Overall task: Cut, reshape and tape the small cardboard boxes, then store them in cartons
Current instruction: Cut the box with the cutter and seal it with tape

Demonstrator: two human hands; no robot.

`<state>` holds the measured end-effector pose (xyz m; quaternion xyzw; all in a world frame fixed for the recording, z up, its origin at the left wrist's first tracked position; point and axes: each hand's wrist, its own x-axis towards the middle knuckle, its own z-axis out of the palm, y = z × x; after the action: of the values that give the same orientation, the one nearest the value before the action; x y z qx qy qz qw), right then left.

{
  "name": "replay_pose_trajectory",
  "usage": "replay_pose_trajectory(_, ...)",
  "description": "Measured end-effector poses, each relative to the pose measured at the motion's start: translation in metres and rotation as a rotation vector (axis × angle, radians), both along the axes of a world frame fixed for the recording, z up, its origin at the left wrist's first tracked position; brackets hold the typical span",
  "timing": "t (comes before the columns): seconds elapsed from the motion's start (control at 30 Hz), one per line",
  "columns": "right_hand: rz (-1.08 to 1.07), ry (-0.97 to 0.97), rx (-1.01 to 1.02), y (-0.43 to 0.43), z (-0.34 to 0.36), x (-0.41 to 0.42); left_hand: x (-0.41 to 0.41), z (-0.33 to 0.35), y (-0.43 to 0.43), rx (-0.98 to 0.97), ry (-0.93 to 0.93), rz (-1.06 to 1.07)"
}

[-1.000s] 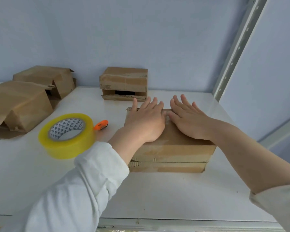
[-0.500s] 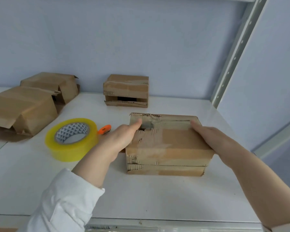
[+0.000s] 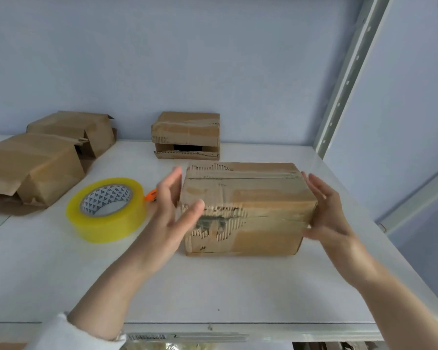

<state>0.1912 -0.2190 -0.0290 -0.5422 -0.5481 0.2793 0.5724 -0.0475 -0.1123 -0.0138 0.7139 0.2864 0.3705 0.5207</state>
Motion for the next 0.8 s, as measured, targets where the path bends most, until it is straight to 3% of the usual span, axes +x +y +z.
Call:
replay_pose_trajectory(0.1,-0.222,-0.071,-0.022,0.008,0.040,-0.004,0.010,0.032,0.000,0.229,0.100,0.056)
replay_pose_trajectory(0.13,-0.204,-0.199,-0.075,0.012,0.051,-0.010,0.019,0.041,0.003,0.344,0.233,0.046)
replay_pose_trajectory(0.2,-0.122,-0.648,-0.250,0.027,0.068,-0.022,0.042,0.057,0.013,0.578,0.596,-0.007)
replay_pose_trajectory(0.27,-0.047,-0.977,-0.372,0.048,0.073,-0.029,0.061,0.060,0.024,0.683,0.882,-0.046)
replay_pose_trajectory(0.37,-0.022,-1.134,-0.510,0.062,0.067,-0.032,0.072,0.049,0.032,0.682,1.110,-0.078)
replay_pose_trajectory(0.47,-0.029,-1.218,-0.521,0.061,0.061,-0.031,0.074,0.044,0.031,0.689,1.165,-0.084)
replay_pose_trajectory(0.6,0.062,-1.132,-0.606,0.059,0.073,-0.029,0.071,0.049,0.032,0.669,1.120,-0.078)
replay_pose_trajectory(0.73,0.072,-1.207,-0.592,0.052,0.071,-0.031,0.071,0.043,0.028,0.710,1.100,-0.045)
replay_pose_trajectory(0.8,0.096,-1.202,-0.605,0.049,0.074,-0.031,0.069,0.045,0.025,0.709,0.972,-0.005)
